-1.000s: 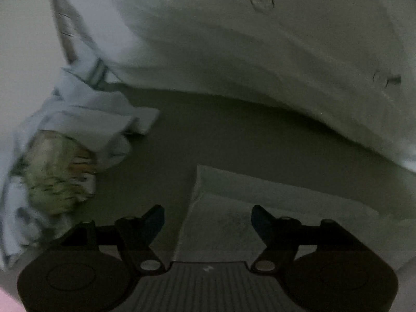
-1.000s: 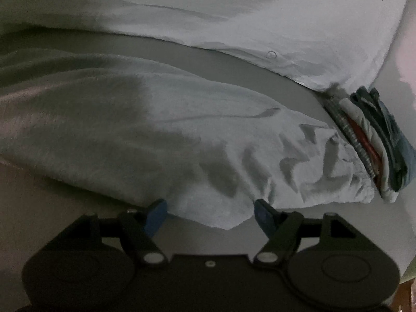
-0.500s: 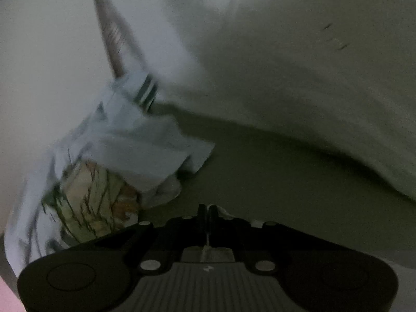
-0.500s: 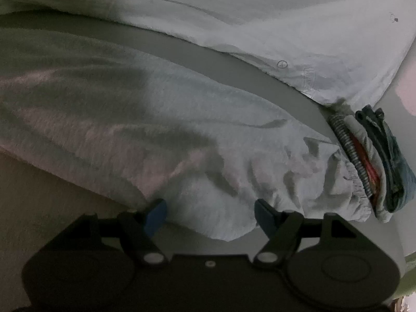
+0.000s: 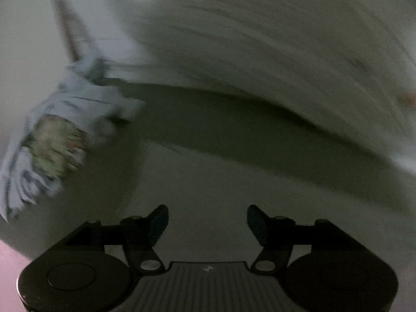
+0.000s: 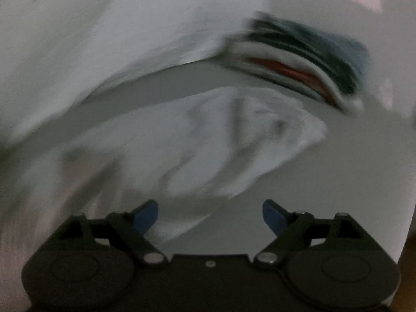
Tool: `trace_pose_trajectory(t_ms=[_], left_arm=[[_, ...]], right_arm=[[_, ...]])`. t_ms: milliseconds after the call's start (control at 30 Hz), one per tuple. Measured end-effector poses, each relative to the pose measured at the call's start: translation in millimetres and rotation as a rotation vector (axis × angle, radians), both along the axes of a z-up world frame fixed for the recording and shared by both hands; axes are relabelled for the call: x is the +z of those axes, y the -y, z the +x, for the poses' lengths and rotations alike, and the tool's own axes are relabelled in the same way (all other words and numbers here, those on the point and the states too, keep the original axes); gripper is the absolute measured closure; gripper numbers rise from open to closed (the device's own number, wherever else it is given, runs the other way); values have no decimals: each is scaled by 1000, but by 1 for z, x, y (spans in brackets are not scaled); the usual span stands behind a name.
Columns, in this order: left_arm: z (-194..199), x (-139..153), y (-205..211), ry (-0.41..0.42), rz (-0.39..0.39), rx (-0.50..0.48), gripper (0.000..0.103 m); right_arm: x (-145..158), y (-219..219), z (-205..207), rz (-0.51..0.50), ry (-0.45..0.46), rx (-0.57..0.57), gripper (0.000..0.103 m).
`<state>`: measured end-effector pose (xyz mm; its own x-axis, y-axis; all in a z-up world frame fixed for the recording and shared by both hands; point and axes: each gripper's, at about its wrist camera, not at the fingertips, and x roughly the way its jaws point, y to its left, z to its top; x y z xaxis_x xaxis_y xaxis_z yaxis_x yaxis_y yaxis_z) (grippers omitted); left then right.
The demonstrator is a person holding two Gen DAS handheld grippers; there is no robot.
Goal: Fold clothes
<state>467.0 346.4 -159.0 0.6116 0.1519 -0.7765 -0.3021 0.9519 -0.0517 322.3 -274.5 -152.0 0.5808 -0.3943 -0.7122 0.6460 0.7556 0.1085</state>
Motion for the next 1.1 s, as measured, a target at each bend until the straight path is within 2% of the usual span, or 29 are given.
trace_pose_trajectory(t_ms=[100,267,333,400,467,500,567,633,667,700,733,800,933,1000,1100], left_arm=[[-11,-5,53,-45,9,-95,33],[-3,-11,122,-98,24,-193,33],[3,-14,144,-110,47,-228,33],[8,-20,161,-141,80,-252,33],[11,-23,167,-149,94,-248,32],[13,-23,166,-158,86,-241,32],[17,-25,158,-174,38,-204,27],[17,-28,150,-172,-6,-172,22],[16,-28,146,-165,-23,-161,22],[17,-29,144,-166,-13,-162,21],[18,-28,143,-170,-17,-162,21],[15,-25,141,-173,-33,-158,21],[-11,-10,127,-131,-91,-135,21],[-28,-5,110,-114,-123,-126,16],[-55,-2,76,-87,-166,-109,13]], right_arm=[[-6,59,6,95,111,-159,12],[-27,123,44,131,122,-242,12],[-36,138,59,141,85,-229,30],[-35,141,65,51,34,-199,81],[-24,145,54,22,80,-132,84],[-18,148,45,18,97,-120,84],[-23,159,37,12,51,-112,84],[-31,167,32,10,15,-101,79],[-35,170,30,13,11,-92,67],[-34,168,32,-10,-25,-100,48],[-32,165,33,-44,-47,-107,43],[-22,156,30,-80,-32,-103,39],[2,110,21,-122,-8,-82,29],[12,73,17,-147,1,-11,24],[23,1,15,-190,-3,159,24]])
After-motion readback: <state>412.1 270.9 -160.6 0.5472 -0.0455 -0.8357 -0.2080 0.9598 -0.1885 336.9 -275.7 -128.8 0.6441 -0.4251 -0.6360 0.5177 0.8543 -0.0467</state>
